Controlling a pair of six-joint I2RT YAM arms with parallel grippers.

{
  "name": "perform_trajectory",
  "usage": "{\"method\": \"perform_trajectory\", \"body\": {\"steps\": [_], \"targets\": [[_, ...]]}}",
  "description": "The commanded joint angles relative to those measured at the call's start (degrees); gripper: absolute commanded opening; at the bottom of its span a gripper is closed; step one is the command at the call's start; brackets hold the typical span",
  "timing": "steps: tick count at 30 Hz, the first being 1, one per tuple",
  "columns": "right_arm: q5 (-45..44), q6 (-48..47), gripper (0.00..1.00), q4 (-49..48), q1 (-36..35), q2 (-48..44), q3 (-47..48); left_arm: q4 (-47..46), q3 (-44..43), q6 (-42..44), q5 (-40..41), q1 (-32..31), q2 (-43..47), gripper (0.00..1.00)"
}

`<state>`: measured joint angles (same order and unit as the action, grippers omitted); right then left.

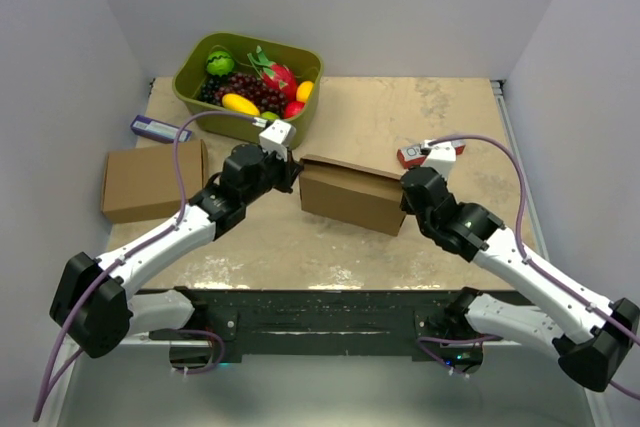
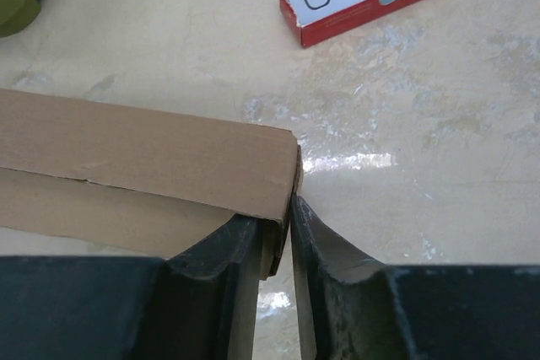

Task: Fold the paper box

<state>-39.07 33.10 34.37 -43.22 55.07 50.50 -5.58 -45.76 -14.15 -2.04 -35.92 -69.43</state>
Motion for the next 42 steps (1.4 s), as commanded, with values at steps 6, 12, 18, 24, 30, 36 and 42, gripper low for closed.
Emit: {"method": "perform_trajectory", "body": {"steps": [6,12,18,24,30,36,42], "targets": [[11.6,2.2,0.56,7.8,-1.0,-4.0,3.8,11.8,1.0,-1.4,-0.8,-1.2,-2.7,0.0],[12.3,1.1,0.65,12.7,-1.1,-5.2,10.6,11.9,0.7,-1.3,-0.9,-1.1,-3.3,0.0],[9.8,-2.9,0.67,13.1,-1.1,-4.4,17.3,12.2,0.7,-1.3,-1.1,-1.1,-4.0,0.0],[3.0,-8.0,0.66,4.8,-1.1,1.2,17.7,12.3,0.6,-1.3,-1.3,-1.1,-3.8,0.0],[1.0,-10.2,0.63,-8.9,-1.1,3.6,10.5,12.4,0.5,-1.1,-1.5,-1.2,-3.8,0.0],[4.3,-5.7,0.59,-10.0,-1.2,3.3,5.2,12.4,0.4,-1.1,-1.6,-1.2,-4.0,0.0],[4.6,1.5,0.57,-12.0,-2.8,-2.1,-5.3,12.3,0.0,-1.2,-1.5,-1.5,-4.6,0.0]]}}
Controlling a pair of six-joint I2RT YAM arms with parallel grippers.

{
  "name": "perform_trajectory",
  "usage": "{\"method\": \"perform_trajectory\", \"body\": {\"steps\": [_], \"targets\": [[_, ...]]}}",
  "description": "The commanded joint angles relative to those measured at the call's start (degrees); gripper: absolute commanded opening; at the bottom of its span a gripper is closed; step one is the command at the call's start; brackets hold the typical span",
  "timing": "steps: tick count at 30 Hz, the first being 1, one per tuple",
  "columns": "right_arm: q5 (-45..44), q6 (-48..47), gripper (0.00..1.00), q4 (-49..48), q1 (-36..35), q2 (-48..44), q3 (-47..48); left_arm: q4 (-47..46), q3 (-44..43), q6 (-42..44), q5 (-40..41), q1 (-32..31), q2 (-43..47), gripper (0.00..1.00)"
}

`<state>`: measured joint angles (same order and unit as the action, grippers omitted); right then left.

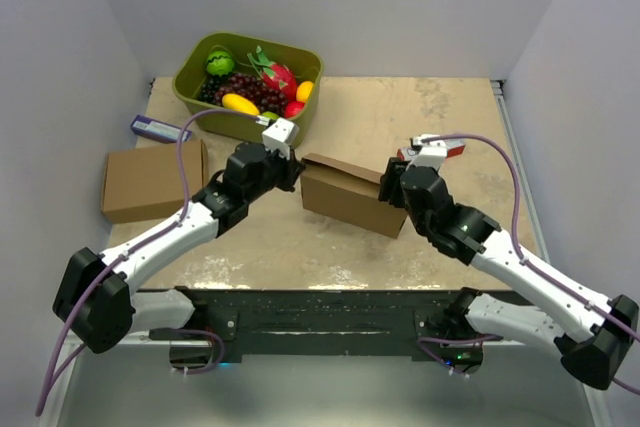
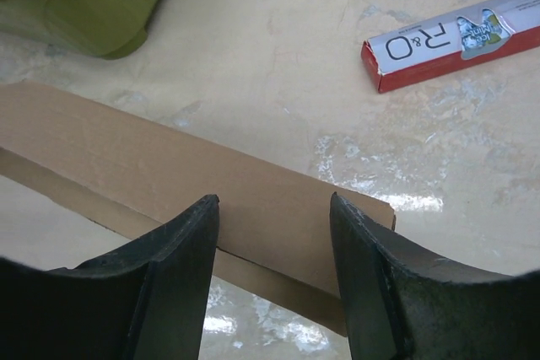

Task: Fold the paper box

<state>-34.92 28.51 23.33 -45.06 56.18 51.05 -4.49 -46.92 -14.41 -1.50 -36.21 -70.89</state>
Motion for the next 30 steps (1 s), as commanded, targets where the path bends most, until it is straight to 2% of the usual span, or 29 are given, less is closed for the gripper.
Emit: {"method": "perform_trajectory", "body": {"steps": [1,6,7,9,13,16,22,30], "targets": [[0.6,6.8,0.57,-1.1,-1.2,-3.6,-7.4,11.1,1.1,-1.0,-2.1,-1.2,-3.3,0.0],[-1.4,8.7,0.57,0.8,-1.6,-4.0,-9.5,10.7,0.7,-1.3,-3.9,-1.3,-3.1,0.0],[-1.9,8.8,0.57,1.1,-1.6,-4.2,-10.0,10.6,0.5,-1.4,-4.1,-1.3,-2.7,0.09],[-2.4,9.1,0.58,0.8,-1.7,-4.3,-10.8,10.5,0.2,-1.5,-5.1,-1.3,-2.0,0.17],[-2.7,9.7,0.58,0.9,-1.7,-4.0,-11.8,10.4,-1.1,-1.3,-7.0,-1.3,0.1,0.4],[-3.0,9.8,0.59,1.2,-1.6,-3.9,-11.7,11.3,-2.7,-1.0,-8.5,-1.3,1.5,0.51],[-3.8,9.6,0.59,1.3,-1.7,-3.5,-11.8,15.5,-5.1,0.8,-10.6,-1.2,2.7,0.56],[-4.5,9.4,0.6,0.0,-1.7,-1.9,-12.8,18.0,-5.6,0.8,-14.5,-1.1,4.2,0.56]]}}
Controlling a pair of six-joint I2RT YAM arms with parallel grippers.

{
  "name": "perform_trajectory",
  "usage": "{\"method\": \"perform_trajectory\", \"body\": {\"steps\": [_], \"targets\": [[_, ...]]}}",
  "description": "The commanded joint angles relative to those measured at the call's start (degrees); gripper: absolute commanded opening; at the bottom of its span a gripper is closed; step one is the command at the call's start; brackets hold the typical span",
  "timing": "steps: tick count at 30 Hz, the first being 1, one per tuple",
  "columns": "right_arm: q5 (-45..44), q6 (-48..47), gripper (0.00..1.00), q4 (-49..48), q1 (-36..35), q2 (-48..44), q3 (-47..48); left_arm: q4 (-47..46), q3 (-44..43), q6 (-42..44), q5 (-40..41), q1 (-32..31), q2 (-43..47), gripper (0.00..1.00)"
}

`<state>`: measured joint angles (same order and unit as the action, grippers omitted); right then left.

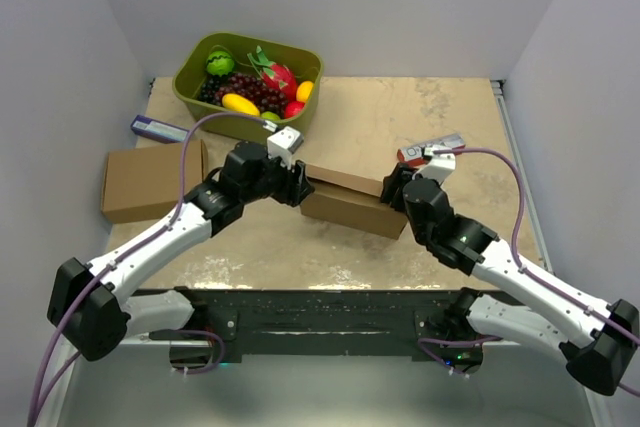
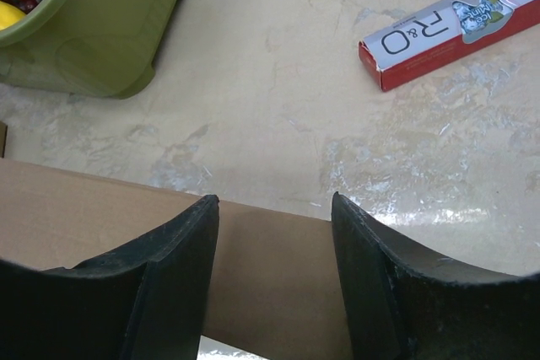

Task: Fold the paper box

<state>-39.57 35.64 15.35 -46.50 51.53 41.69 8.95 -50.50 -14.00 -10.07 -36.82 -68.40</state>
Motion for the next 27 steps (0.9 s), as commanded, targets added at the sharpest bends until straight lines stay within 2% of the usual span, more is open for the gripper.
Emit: {"method": "perform_trajectory", "body": {"steps": [1,6,12,18,21,27], "targets": [[0.0,2.2,0.6,8.0,-0.2,3.0,-3.3,5.0,-2.5,0.5,-6.5,-0.4,2.7,0.58],[-0.1,1.8,0.61,7.8,-0.2,3.8,-2.7,9.2,-5.0,1.9,-10.1,2.1,5.0,0.63],[0.3,1.6,0.61,7.8,-0.3,4.5,-2.6,11.4,-6.7,1.7,-18.4,7.4,4.9,0.69],[0.5,1.4,0.61,7.8,-0.2,4.6,-2.3,5.5,-6.5,-3.8,-20.0,9.0,5.0,0.69],[0.5,1.3,0.61,8.0,-0.3,4.6,-2.2,-0.4,-4.4,-7.6,-20.1,9.4,5.0,0.68],[0.7,1.2,0.61,8.2,-0.3,4.8,-2.1,-8.1,-1.4,-11.3,-18.6,9.9,4.1,0.59]]}}
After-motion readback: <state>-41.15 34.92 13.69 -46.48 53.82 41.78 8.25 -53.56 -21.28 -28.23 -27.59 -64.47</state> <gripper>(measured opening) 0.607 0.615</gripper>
